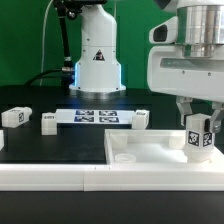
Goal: Assemble one leg
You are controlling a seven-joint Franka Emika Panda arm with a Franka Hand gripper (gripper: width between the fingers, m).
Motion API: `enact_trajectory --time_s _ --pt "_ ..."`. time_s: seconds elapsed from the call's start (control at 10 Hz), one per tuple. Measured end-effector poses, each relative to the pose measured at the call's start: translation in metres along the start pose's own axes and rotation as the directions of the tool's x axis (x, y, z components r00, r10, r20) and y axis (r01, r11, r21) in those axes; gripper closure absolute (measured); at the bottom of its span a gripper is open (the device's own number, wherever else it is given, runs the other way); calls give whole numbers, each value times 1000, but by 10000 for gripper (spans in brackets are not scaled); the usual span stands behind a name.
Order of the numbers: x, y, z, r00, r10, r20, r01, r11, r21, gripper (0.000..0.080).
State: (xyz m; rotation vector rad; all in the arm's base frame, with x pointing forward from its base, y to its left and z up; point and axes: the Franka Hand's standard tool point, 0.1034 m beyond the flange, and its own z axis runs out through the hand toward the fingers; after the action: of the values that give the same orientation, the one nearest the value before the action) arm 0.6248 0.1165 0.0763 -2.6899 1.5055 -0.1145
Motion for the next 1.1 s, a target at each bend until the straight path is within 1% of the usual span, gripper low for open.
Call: enact_trajectory --time_s 0.1,0.2,0.3,0.4,0.5,0.6,0.7,0.8,0.9,1.1 --pt "0 0 0 1000 -23 0 23 1000 0 251" --pt "0 0 0 998 -58 0 58 998 0 251" --pt "-1 0 0 995 -96 1 96 995 0 170" --pt "-2 0 1 979 -202 3 202 979 -3 170" --pt "-4 1 1 955 -297 13 297 955 -12 153" --pt "-4 1 1 912 -411 14 411 912 -10 153" --pt "-6 1 1 874 -485 18 485 874 -12 153" --pt "-9 0 0 829 -558 25 559 829 -20 151" --pt "-10 -2 -1 766 -642 24 643 766 -18 151" --pt "-12 -5 -3 624 -781 30 782 623 -24 151"
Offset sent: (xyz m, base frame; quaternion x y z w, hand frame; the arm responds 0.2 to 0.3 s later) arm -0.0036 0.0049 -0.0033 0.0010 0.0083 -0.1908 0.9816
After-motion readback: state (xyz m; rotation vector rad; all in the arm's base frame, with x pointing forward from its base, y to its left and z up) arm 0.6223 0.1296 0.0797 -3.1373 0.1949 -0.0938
